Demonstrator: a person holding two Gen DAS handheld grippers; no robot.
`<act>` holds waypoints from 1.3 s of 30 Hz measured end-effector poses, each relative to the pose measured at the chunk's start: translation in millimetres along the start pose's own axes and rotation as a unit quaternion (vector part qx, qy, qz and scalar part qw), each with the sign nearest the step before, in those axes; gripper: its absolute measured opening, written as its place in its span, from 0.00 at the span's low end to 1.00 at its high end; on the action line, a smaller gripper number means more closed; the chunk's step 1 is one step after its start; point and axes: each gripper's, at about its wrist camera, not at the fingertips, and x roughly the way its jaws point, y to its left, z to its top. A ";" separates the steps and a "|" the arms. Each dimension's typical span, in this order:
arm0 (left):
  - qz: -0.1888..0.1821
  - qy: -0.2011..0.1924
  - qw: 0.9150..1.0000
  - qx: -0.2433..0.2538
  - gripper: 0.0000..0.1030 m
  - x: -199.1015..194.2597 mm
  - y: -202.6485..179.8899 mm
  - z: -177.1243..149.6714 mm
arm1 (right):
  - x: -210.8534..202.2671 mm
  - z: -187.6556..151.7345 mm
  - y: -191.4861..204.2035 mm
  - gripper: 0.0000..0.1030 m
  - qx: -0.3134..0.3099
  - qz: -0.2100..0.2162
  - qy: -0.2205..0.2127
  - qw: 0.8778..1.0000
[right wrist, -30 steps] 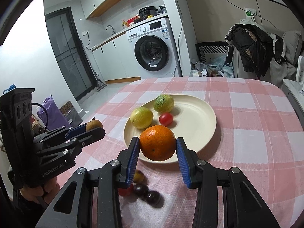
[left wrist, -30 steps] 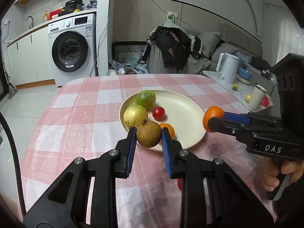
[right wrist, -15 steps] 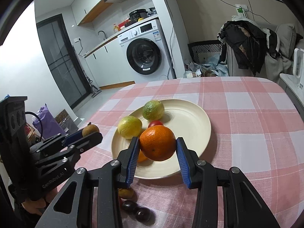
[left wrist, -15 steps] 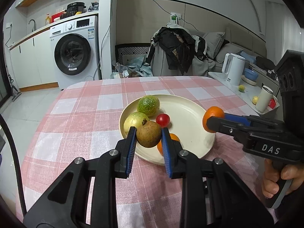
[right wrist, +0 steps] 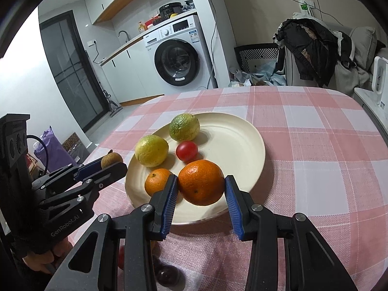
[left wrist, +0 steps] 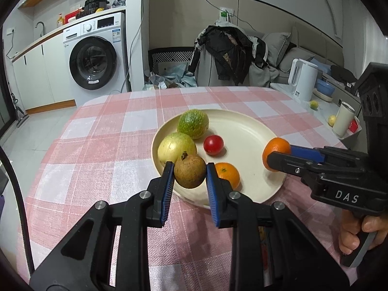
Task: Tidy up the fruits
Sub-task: 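Carry the kiwi onto the plate with the left tool while the right tool carries the orange there, then open both tools and pull them back from the plate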
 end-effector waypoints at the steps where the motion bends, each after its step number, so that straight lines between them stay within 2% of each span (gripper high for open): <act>1: -0.001 0.002 1.000 0.001 0.23 1.8 0.1 -0.7 | 0.9 -0.8 0.2 0.39 -0.001 0.000 0.002 1.000; 10: -0.010 0.014 1.000 0.000 0.23 14.4 1.0 -2.7 | 6.4 -4.0 2.3 0.39 -0.009 -0.005 0.014 1.000; 19: -0.017 0.043 0.999 0.015 0.23 29.3 -4.8 -1.3 | 10.1 -2.7 4.6 0.39 -0.015 -0.017 0.022 1.000; 28: -0.033 0.044 0.998 0.029 0.23 31.7 -14.8 -1.4 | 10.2 -2.6 7.6 0.39 -0.023 -0.024 0.024 0.999; 35: -0.036 0.039 0.999 0.011 0.24 26.2 -9.2 -1.6 | 0.1 -0.8 3.6 0.49 -0.021 -0.045 0.010 0.999; 37: -0.034 0.035 0.999 0.009 0.26 19.3 -6.4 -1.9 | -6.2 -1.2 1.1 0.51 -0.017 -0.047 0.008 0.999; 38: -0.030 0.031 0.999 0.008 0.35 15.4 -5.2 -2.3 | -10.0 -1.9 0.3 0.53 -0.018 -0.047 0.007 0.999; 39: -0.026 0.027 0.999 0.007 0.50 10.6 -4.1 -2.7 | -12.9 -2.8 0.0 0.59 -0.019 -0.047 0.007 0.999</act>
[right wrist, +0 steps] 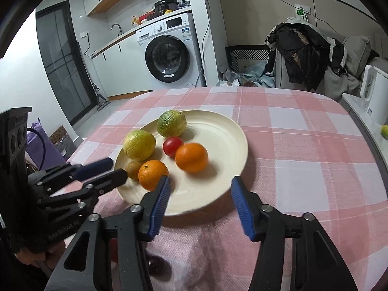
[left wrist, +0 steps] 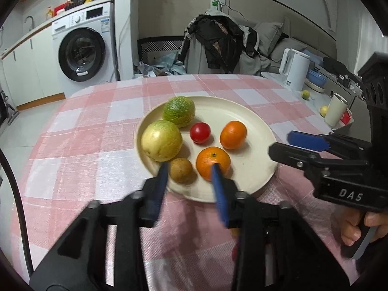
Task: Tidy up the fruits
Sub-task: 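Open both tools and pull them back from the plate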
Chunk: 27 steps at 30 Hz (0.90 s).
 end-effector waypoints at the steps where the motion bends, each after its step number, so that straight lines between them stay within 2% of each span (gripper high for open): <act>1: 0.004 -0.007 1.000 -0.003 0.57 -6.6 0.9 -1.3 | -3.3 -1.4 -0.6 0.69 -0.002 0.002 -0.001 1.000; 2: 0.004 -0.016 1.000 -0.007 0.68 -12.7 1.9 -2.6 | -6.9 -3.0 -1.1 0.78 -0.003 0.007 -0.003 1.000; 3: 0.001 -0.025 1.000 -0.011 0.77 -20.3 3.0 -4.2 | -10.4 -4.9 -1.2 0.81 -0.003 0.012 -0.006 1.000; 5: -0.001 -0.033 0.999 -0.015 0.85 -33.2 3.8 -7.2 | -14.3 -7.8 -0.4 0.92 -0.007 0.009 -0.004 1.000; 7: 0.004 -0.040 0.999 -0.013 0.86 -44.9 3.0 -10.9 | -19.0 -11.3 2.4 0.98 -0.016 0.003 -0.004 1.000; 9: 0.011 -0.050 0.999 -0.007 0.99 -56.9 1.2 -15.9 | -23.9 -14.8 5.3 0.99 -0.028 -0.001 -0.007 1.000; 11: 0.012 -0.059 0.998 -0.006 0.99 -67.0 0.4 -20.8 | -29.5 -17.9 7.3 1.00 -0.035 0.000 -0.010 0.999; 20: 0.010 -0.056 0.998 -0.006 0.99 -95.8 -3.1 -38.5 | -40.1 -34.3 18.9 1.00 -0.080 -0.007 0.007 0.997; 27: 0.026 -0.054 0.998 0.000 0.99 -97.3 -3.0 -45.3 | -39.8 -43.9 21.3 1.00 -0.090 -0.003 0.023 0.996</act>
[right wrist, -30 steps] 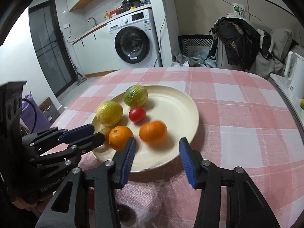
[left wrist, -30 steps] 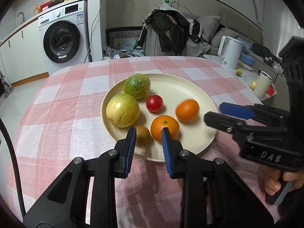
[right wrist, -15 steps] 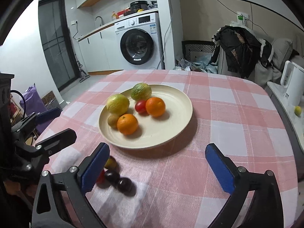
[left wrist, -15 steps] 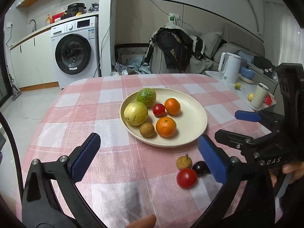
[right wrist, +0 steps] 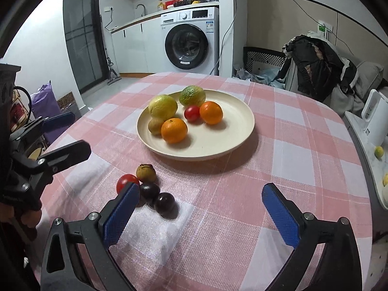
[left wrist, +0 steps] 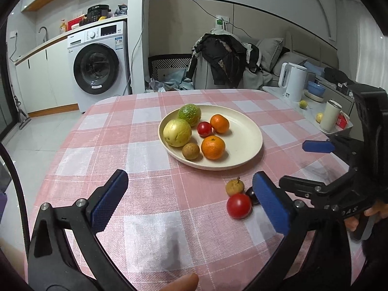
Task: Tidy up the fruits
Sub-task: 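Open both tools and pull them back from the plate, then grasp the red tomato with the left tool while the right tool grasps a dark plum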
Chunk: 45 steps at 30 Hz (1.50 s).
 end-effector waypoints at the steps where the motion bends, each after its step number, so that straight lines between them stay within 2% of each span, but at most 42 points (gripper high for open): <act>1: 0.001 0.001 1.000 0.000 0.99 0.2 0.2 -1.0 | 0.8 -0.7 -0.2 1.00 0.003 0.003 0.003 1.000; 9: 0.001 0.017 1.000 -0.009 0.99 13.1 4.3 -5.1 | 11.3 -7.2 8.4 1.00 -0.016 0.008 0.036 0.999; 15: 0.002 0.024 1.000 -0.008 0.99 19.6 4.0 -6.5 | 23.4 -13.6 11.8 1.00 -0.030 -0.009 0.063 0.998; 22: -0.006 0.050 0.999 0.006 0.99 29.4 -3.5 -10.2 | 33.1 -15.5 3.3 1.00 -0.012 -0.029 0.084 0.996; 31: -0.036 0.106 0.994 0.021 0.99 48.5 -18.7 -20.4 | 34.5 -14.5 -0.8 1.00 -0.005 -0.028 0.086 0.996; 38: -0.045 0.120 0.991 0.027 0.98 54.5 -24.1 -23.0 | 29.8 -11.3 -9.9 1.00 0.003 -0.034 0.086 0.996; 40: -0.050 0.127 0.990 0.030 0.92 57.1 -26.4 -23.9 | 27.5 -10.8 -14.3 1.00 0.007 -0.039 0.084 0.996; 42: -0.056 0.138 0.988 0.035 0.79 60.9 -29.6 -25.1 | 25.6 -10.4 -19.0 1.00 0.013 -0.044 0.084 0.995; 45: -0.062 0.148 0.986 0.043 0.67 65.0 -33.5 -26.2 | 24.0 -10.2 -25.9 1.00 0.024 -0.045 0.083 0.995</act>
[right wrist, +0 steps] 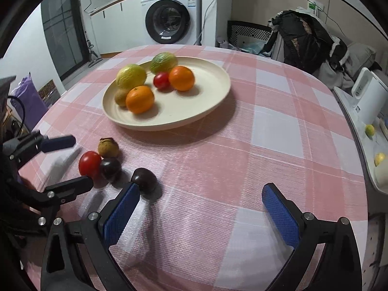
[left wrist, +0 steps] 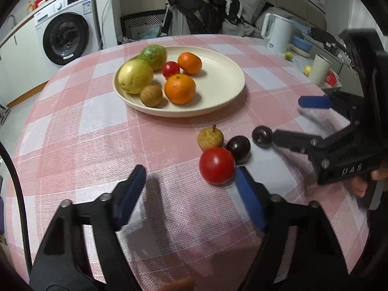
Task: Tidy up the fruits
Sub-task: 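Grasp the red tomato with the left tool while the right tool grasps a dark plum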
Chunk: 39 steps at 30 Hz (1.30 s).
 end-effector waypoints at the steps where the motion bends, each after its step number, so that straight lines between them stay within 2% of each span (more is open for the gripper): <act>1: -0.004 0.001 1.000 0.002 0.66 0.5 -0.7 0.0 | -0.2 0.2 -1.3 1.00 0.001 0.001 0.000 1.000; 3: -0.018 0.003 1.000 0.004 0.59 1.5 -2.6 0.1 | -1.2 0.0 -2.8 1.00 0.001 -0.001 0.000 1.000; 7: -0.030 0.008 1.000 0.006 0.52 4.1 -5.1 0.7 | -3.2 0.0 -2.9 1.00 -0.003 0.004 -0.002 1.000; 15: -0.055 0.001 0.998 0.002 0.26 2.1 -3.2 1.8 | -4.6 -1.8 2.5 1.00 -0.017 0.020 0.000 1.000; 26: -0.054 -0.020 0.998 -0.011 0.26 -9.7 6.2 2.3 | 3.3 -6.0 17.9 0.98 -0.028 0.039 0.007 0.999; 27: -0.054 -0.023 0.998 -0.012 0.26 -10.9 7.5 2.1 | 3.2 -6.3 19.0 0.96 -0.029 0.041 0.007 0.999; 29: -0.052 -0.031 0.998 -0.014 0.26 -14.7 10.0 2.9 | 3.3 -6.3 20.8 0.83 -0.031 0.047 0.006 0.998; 32: -0.050 -0.042 0.998 -0.017 0.26 -19.9 12.4 3.9 | 4.5 -6.3 23.1 0.75 -0.034 0.051 0.007 0.998; 39: -0.044 -0.054 0.997 -0.017 0.26 -24.9 13.8 5.2 | 4.1 -7.1 35.2 0.64 -0.057 0.048 0.001 0.997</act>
